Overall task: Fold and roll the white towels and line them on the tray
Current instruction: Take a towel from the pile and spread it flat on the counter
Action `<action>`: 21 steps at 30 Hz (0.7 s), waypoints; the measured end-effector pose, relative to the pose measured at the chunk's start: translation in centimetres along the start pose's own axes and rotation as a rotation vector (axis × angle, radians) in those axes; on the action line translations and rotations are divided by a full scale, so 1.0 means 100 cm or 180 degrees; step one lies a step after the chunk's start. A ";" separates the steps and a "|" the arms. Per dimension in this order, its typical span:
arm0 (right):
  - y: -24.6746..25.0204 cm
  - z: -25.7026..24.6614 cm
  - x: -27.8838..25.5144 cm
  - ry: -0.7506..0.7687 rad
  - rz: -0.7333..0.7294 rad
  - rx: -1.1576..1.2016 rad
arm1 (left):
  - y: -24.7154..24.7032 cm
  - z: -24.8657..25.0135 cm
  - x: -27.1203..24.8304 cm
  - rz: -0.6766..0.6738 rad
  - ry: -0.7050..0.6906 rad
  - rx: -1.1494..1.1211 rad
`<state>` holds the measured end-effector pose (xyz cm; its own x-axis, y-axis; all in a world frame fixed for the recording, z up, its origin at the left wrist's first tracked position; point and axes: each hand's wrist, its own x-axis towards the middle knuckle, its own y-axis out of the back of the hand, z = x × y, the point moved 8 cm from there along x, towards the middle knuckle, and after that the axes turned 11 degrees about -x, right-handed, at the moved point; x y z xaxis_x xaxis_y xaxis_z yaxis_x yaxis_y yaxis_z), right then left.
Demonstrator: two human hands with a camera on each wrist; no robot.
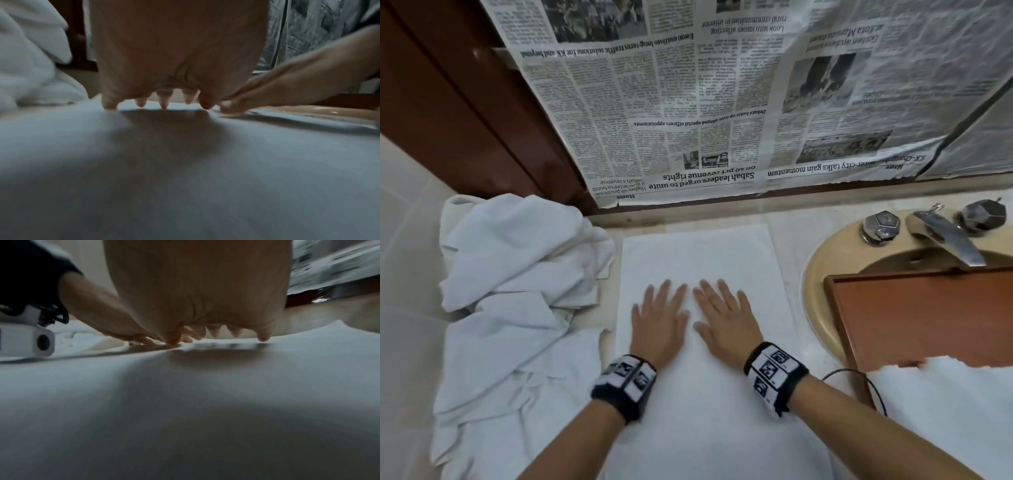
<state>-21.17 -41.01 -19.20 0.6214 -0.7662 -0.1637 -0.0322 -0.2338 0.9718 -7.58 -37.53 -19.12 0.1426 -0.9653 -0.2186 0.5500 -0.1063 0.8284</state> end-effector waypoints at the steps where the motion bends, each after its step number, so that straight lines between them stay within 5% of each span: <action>1: -0.003 -0.004 0.004 0.0030 -0.0120 -0.0139 | -0.010 0.001 -0.001 -0.0106 0.0093 0.0171; 6: -0.009 0.017 0.012 -0.0163 -0.0617 -0.0460 | -0.004 -0.019 0.007 -0.0260 0.0423 0.0435; 11: 0.005 0.092 -0.004 -0.1048 -0.0726 -0.0368 | 0.025 -0.070 0.007 -0.0392 0.0873 0.0343; 14: 0.021 0.116 -0.004 -0.1421 -0.0530 -0.0352 | 0.044 -0.080 0.010 -0.0083 0.1102 0.0171; 16: 0.026 0.097 0.010 -0.1072 -0.0490 -0.0303 | 0.048 -0.064 0.020 0.0102 0.0841 0.0201; 21: 0.013 0.036 0.052 -0.0179 -0.0687 -0.0375 | 0.018 -0.002 0.059 -0.0298 0.0134 0.0437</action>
<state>-20.80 -47.49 -19.44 0.5593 -0.7390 -0.3757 0.1902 -0.3267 0.9258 -5.59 -43.36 -19.08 0.1320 -0.9391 -0.3173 0.4453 -0.2298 0.8654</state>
